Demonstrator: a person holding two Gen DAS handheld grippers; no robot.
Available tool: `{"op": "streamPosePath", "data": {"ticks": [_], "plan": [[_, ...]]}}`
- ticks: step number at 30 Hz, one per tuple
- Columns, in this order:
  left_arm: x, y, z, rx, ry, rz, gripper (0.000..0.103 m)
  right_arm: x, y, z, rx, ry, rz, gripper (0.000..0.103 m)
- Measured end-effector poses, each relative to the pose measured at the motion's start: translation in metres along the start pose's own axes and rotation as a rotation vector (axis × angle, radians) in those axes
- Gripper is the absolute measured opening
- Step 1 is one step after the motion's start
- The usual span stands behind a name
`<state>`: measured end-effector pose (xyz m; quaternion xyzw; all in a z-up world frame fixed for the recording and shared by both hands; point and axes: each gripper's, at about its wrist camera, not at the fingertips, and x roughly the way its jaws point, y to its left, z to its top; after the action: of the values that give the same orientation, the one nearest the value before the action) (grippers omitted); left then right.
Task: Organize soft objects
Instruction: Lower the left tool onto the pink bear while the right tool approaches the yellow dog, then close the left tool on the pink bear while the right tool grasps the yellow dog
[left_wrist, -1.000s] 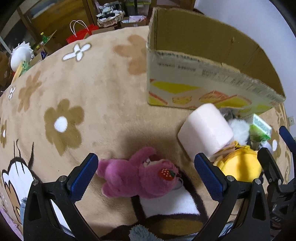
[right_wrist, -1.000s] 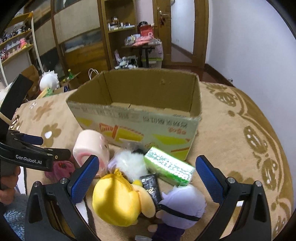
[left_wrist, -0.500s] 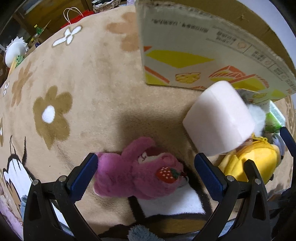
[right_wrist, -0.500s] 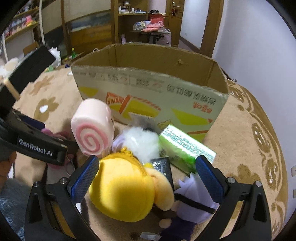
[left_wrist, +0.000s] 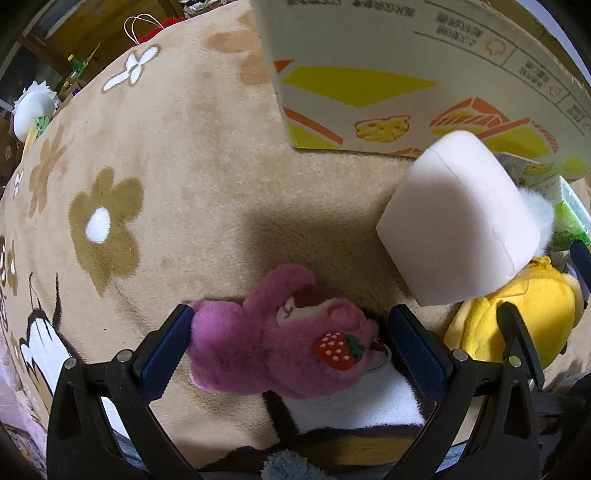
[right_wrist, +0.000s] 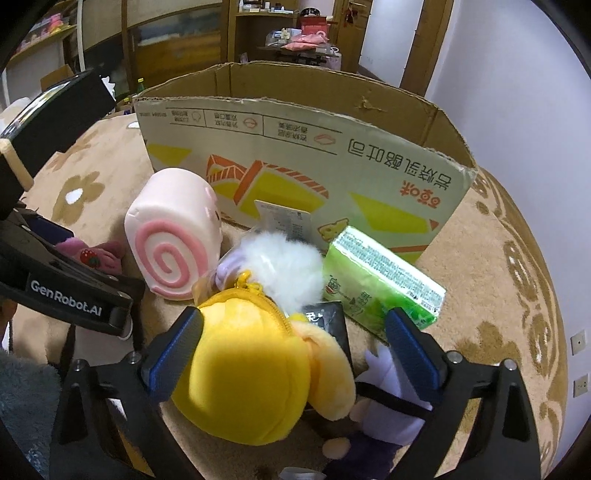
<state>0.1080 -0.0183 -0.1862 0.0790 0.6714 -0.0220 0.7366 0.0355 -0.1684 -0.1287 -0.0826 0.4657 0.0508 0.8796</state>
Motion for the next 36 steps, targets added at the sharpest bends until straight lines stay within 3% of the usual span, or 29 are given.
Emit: {"op": "streamPosePath", "data": {"ticks": [9, 11, 13, 16, 18, 23, 36], "plan": [[-0.001, 0.002, 0.0, 0.006, 0.008, -0.001, 0.103, -0.005, 0.011, -0.002, -0.037, -0.011, 0.031, 0.078], [-0.001, 0.002, -0.001, 0.012, 0.015, 0.009, 0.102, -0.006, 0.012, -0.002, -0.046, -0.012, 0.047, 0.066], [0.002, 0.0, -0.002, 0.015, 0.022, 0.017, 0.102, -0.009, 0.015, -0.002, -0.055, -0.016, 0.051, 0.061], [0.002, -0.002, -0.002, 0.016, 0.024, 0.024, 0.1, -0.011, 0.014, -0.002, -0.054, -0.018, 0.057, 0.058], [0.001, -0.002, -0.002, 0.01, 0.02, 0.045, 0.09, -0.013, 0.012, -0.002, -0.045, -0.022, 0.064, 0.055], [-0.003, 0.001, -0.002, -0.001, 0.003, 0.026, 0.084, -0.02, 0.007, -0.001, -0.021, -0.05, 0.077, 0.041], [-0.027, 0.021, -0.009, -0.046, -0.08, -0.025, 0.082, -0.043, -0.007, 0.003, 0.032, -0.135, 0.103, 0.028]]}}
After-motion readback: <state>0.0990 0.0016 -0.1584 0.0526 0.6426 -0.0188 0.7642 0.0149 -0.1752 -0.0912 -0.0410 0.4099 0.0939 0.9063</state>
